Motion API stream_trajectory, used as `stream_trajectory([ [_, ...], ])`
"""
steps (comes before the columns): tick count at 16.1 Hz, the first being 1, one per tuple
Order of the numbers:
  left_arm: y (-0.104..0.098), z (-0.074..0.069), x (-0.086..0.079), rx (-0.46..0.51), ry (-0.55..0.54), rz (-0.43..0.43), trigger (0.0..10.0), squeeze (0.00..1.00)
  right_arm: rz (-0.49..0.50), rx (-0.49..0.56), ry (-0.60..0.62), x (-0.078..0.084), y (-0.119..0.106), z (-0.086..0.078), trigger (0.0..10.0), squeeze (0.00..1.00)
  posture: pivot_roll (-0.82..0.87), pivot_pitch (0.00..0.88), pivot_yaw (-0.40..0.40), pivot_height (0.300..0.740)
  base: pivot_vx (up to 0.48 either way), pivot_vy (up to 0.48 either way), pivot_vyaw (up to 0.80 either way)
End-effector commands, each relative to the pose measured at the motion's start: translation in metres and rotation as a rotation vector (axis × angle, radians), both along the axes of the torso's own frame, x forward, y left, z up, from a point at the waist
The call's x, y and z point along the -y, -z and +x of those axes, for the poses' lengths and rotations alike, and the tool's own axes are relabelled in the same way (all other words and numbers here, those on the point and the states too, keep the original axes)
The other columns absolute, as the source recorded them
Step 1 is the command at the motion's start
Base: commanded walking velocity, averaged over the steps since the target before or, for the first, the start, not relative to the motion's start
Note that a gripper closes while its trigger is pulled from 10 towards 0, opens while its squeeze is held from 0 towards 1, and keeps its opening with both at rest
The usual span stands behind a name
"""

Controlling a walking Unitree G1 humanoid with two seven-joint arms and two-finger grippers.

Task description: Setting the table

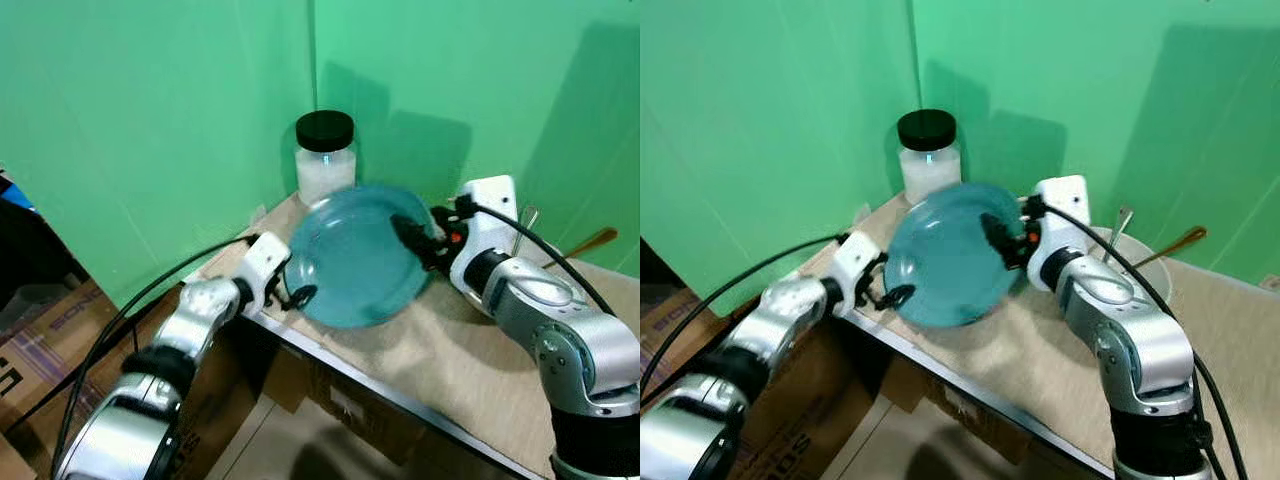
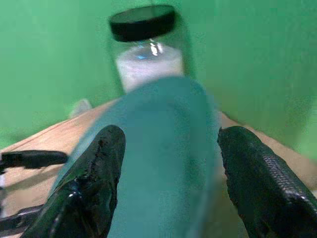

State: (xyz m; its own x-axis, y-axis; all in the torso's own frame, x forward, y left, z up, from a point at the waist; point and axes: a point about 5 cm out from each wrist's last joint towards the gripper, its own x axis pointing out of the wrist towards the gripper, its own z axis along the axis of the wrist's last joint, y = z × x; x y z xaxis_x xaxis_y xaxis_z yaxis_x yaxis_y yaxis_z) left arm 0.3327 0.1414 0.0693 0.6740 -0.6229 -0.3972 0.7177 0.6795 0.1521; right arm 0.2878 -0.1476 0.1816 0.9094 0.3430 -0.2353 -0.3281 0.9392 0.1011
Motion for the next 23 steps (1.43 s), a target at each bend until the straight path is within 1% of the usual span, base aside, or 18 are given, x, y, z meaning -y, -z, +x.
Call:
stream_trajectory([
  [1,0.012,-0.007,-0.007,-0.043,-0.004,0.047,10.0,0.00,0.005,0.001,0.004,-0.002,-0.002,0.002,10.0,0.00,-0.13,0.000,0.073,0.740,0.000,0.000,0.00],
  [4,0.020,-0.013,-0.007,-0.039,-0.010,0.054,10.0,0.00,0.077,-0.021,0.076,0.000,-0.006,0.011,10.0,0.00,-0.12,0.000,0.052,0.740,0.000,0.000,0.00],
  [7,0.022,-0.015,-0.005,-0.030,-0.008,0.050,10.0,0.00,0.079,-0.059,0.138,0.008,-0.001,0.022,10.0,0.00,-0.12,0.000,0.048,0.740,0.000,0.000,0.00],
  [8,0.024,-0.017,-0.004,-0.028,-0.010,0.048,10.0,0.00,0.086,-0.080,0.167,0.012,0.001,0.031,10.0,0.00,-0.12,0.000,0.046,0.740,0.000,0.000,0.00],
  [9,0.026,-0.018,-0.004,-0.029,-0.010,0.051,10.0,0.00,0.091,-0.094,0.173,0.014,0.002,0.036,10.0,0.00,-0.12,0.000,0.044,0.740,0.000,0.000,0.00],
  [10,0.027,-0.019,-0.004,-0.030,-0.009,0.055,10.0,0.00,0.087,-0.125,0.156,0.013,0.004,0.039,10.0,0.00,-0.13,0.000,0.043,0.740,0.000,0.000,0.00],
  [11,0.027,-0.019,-0.004,-0.029,-0.009,0.056,10.0,0.00,0.071,-0.131,0.149,0.014,0.006,0.042,10.0,0.00,-0.13,0.000,0.041,0.740,0.000,0.000,0.00],
  [13,0.028,-0.019,-0.004,-0.027,-0.012,0.058,10.0,0.00,0.096,-0.166,0.108,0.012,0.007,0.049,10.0,0.00,-0.12,0.000,0.034,0.740,0.000,0.000,0.00],
  [15,0.027,-0.018,-0.005,-0.021,-0.015,0.062,10.0,0.00,0.132,-0.206,0.046,0.006,0.006,0.056,10.0,0.00,-0.12,0.000,0.031,0.740,0.000,0.000,0.00],
  [16,0.027,-0.018,-0.006,-0.018,-0.016,0.065,10.0,0.00,0.124,-0.217,0.044,0.007,0.006,0.059,9.5,0.00,-0.12,0.000,0.030,0.740,0.000,0.000,0.00],
  [17,0.027,-0.018,-0.006,-0.018,-0.017,0.066,10.0,0.00,0.120,-0.219,0.048,0.008,0.006,0.061,7.2,0.00,-0.12,0.000,0.030,0.740,0.000,0.000,0.00],
  [18,0.027,-0.018,-0.007,-0.016,-0.018,0.068,10.0,0.00,0.135,-0.238,0.052,0.009,0.006,0.064,3.5,0.00,-0.12,0.000,0.030,0.740,0.000,0.000,0.00],
  [19,0.026,-0.017,-0.008,-0.015,-0.019,0.069,10.0,0.00,0.142,-0.257,0.055,0.011,0.007,0.066,1.3,0.00,-0.12,0.000,0.030,0.740,0.000,0.000,0.00],
  [20,0.026,-0.017,-0.009,-0.013,-0.020,0.071,10.0,0.00,0.150,-0.285,0.055,0.014,0.008,0.068,0.0,0.00,-0.12,0.000,0.030,0.740,0.000,0.000,0.00],
  [23,0.025,-0.016,-0.010,-0.007,-0.023,0.075,10.0,0.00,0.155,-0.332,0.028,0.019,0.005,0.072,0.0,0.00,-0.12,0.000,0.031,0.740,0.000,0.000,0.00],
])
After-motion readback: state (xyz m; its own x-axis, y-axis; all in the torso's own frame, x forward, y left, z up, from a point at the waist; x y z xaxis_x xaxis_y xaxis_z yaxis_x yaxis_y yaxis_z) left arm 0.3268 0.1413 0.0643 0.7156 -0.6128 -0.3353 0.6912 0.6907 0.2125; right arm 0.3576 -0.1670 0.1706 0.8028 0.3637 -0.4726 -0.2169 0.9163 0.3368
